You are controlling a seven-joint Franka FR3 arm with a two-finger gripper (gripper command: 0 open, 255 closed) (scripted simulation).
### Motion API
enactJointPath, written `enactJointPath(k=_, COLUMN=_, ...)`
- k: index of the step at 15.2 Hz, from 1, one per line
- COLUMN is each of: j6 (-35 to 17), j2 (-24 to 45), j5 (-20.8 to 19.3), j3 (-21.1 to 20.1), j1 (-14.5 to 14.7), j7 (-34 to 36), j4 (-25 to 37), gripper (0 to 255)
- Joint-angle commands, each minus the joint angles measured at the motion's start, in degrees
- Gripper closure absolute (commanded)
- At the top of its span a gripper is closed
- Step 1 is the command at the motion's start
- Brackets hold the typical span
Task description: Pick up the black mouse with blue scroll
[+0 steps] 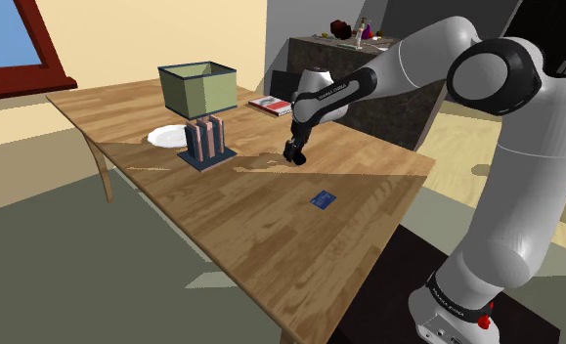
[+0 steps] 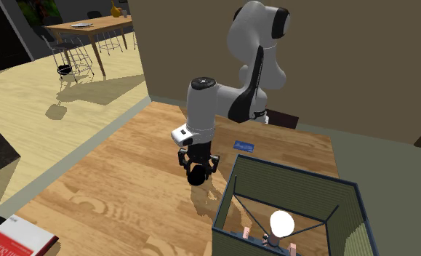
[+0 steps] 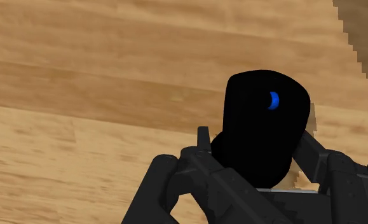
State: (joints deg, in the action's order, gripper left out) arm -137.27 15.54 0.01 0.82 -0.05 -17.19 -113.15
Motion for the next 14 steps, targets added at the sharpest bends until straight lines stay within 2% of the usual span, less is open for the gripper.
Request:
enactJointPath(k=1, j6=-0.02, j2=0.05, j5=0.00, j3=0.00, j1=0.00, j7=-0.01, j4=-0.04, gripper=255)
enactJointPath(k=7, j6=0.03, j2=0.10, j5=-0.01, j3=-0.01, j1=0.03, j7=0.04, j4=0.06, gripper=255)
enactJointPath(k=14, j6=4.76, j2=-2.57, j5=-0.05, j3=0.00, j1=0.04, j7=0.05, j4=2.12, gripper=255)
